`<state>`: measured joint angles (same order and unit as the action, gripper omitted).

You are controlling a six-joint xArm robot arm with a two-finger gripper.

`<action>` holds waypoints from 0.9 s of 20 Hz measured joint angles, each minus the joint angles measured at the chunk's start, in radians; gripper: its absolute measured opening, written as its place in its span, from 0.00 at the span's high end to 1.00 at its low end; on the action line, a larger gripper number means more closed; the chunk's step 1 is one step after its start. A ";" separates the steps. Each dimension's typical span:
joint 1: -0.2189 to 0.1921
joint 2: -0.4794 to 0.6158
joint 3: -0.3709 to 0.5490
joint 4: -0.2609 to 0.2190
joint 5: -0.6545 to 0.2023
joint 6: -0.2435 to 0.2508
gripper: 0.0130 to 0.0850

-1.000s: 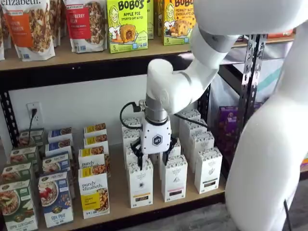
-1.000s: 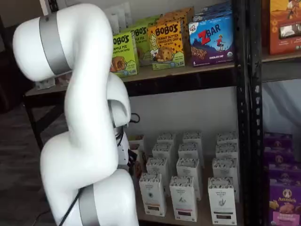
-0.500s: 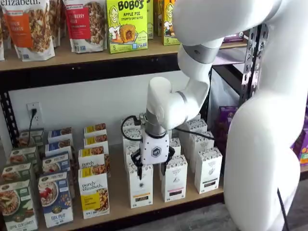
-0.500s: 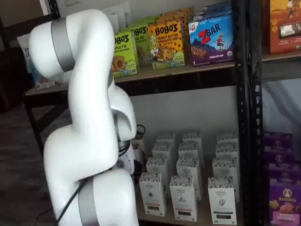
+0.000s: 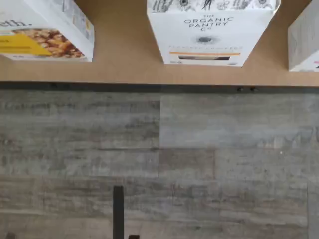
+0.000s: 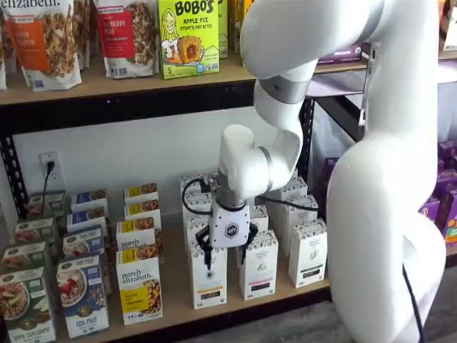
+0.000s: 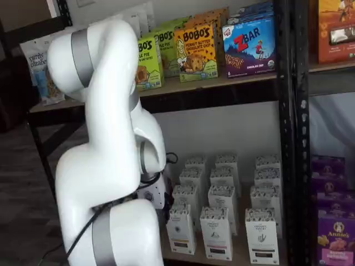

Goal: Pick up the white box with a yellow strip in the middle, on the bottom shelf, the fourth box from the left

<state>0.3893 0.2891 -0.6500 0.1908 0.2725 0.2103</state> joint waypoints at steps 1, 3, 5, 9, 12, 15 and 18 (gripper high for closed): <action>-0.005 0.012 -0.008 0.004 -0.003 -0.009 0.00; -0.015 0.036 -0.027 0.004 -0.008 -0.019 0.00; -0.023 0.058 -0.045 0.006 -0.012 -0.030 0.00; -0.035 0.102 -0.088 0.026 -0.012 -0.061 0.00; -0.040 0.134 -0.119 0.056 -0.021 -0.096 0.00; -0.049 0.163 -0.151 0.069 -0.016 -0.118 0.00; -0.060 0.194 -0.182 0.056 -0.012 -0.116 0.00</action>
<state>0.3289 0.4826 -0.8323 0.2469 0.2606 0.0947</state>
